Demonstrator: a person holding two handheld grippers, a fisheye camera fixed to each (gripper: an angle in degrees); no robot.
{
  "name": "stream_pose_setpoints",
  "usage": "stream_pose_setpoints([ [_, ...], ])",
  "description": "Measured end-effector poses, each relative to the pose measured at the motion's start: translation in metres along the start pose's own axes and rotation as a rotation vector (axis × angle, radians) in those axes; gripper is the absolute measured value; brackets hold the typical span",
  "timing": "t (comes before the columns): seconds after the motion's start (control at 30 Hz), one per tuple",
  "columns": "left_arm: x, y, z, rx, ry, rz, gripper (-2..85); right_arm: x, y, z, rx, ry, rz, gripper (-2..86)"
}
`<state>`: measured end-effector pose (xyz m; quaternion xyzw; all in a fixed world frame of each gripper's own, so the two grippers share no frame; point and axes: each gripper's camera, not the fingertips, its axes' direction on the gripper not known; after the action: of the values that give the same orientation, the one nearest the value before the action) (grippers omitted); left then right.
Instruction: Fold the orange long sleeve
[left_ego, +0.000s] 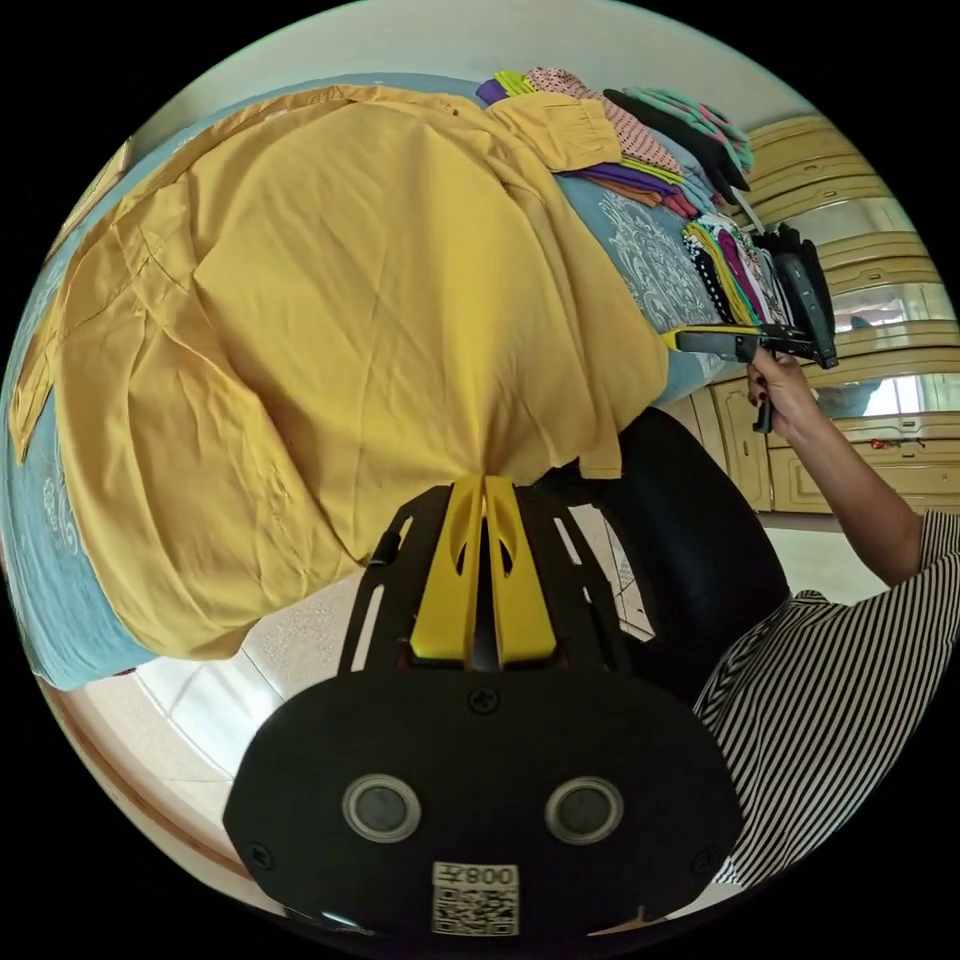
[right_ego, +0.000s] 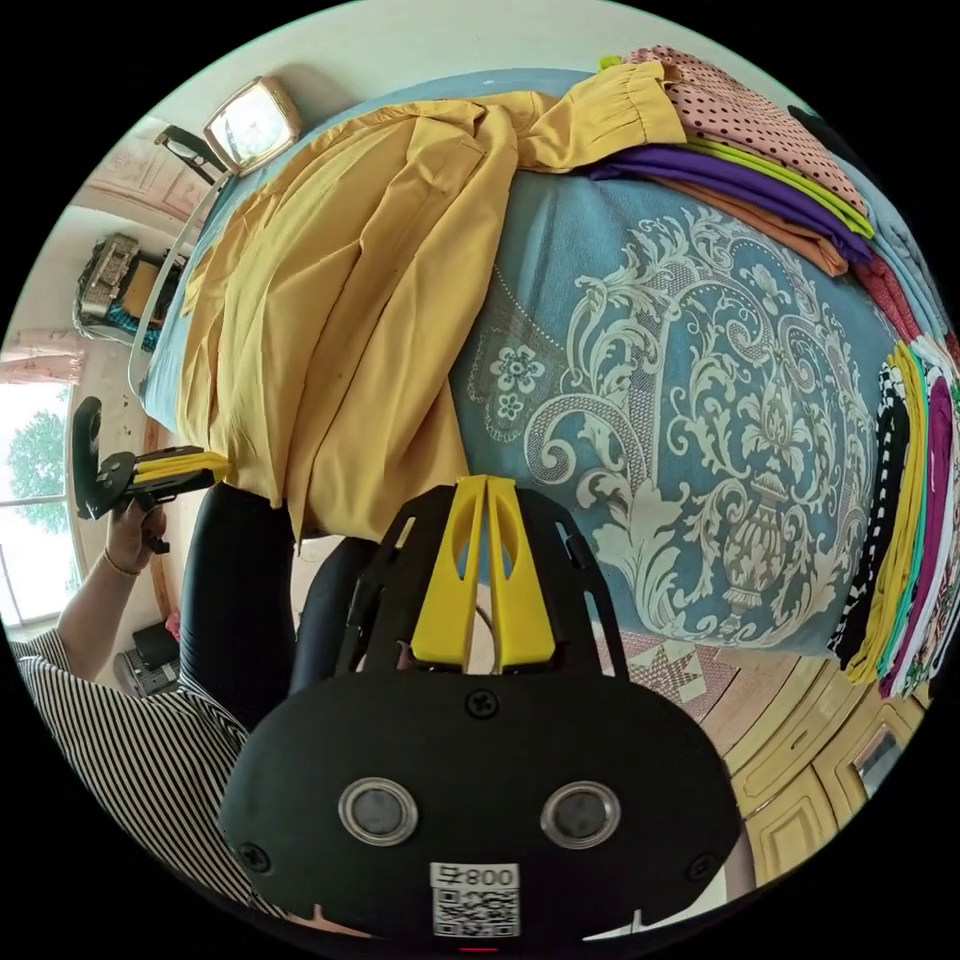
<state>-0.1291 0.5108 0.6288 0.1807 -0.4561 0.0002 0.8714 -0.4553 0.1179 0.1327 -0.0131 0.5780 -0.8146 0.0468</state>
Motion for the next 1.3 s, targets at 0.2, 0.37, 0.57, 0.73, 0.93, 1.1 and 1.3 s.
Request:
stream_pose_setpoints([
  [0.2,0.011,0.008,0.004,0.031,-0.010,-0.012,0.2,0.015,0.018,-0.007,0.010,-0.090,0.022,1.0],
  [0.37,0.013,0.003,0.025,0.023,-0.012,-0.028,0.2,0.024,0.023,-0.013,0.089,-0.112,0.062,6.8],
  [0.57,0.019,-0.003,0.054,0.008,-0.022,-0.024,0.2,0.005,0.006,0.022,0.048,-0.079,0.052,3.6],
  [0.73,0.016,0.006,0.071,0.022,-0.005,-0.028,0.1,0.000,0.011,0.030,-0.012,-0.086,0.014,0.8],
  [0.93,0.009,0.032,0.086,0.048,0.009,-0.015,0.4,0.029,0.068,0.005,0.052,-0.266,0.066,0.3],
  [1.1,-0.010,0.043,0.133,-0.004,0.048,-0.048,1.0,0.045,0.073,0.047,-0.021,-0.255,0.109,0.6],
  [1.3,-0.038,0.077,0.124,0.180,0.079,-0.119,3.6,0.060,0.068,0.044,0.078,-0.132,0.245,2.1],
])
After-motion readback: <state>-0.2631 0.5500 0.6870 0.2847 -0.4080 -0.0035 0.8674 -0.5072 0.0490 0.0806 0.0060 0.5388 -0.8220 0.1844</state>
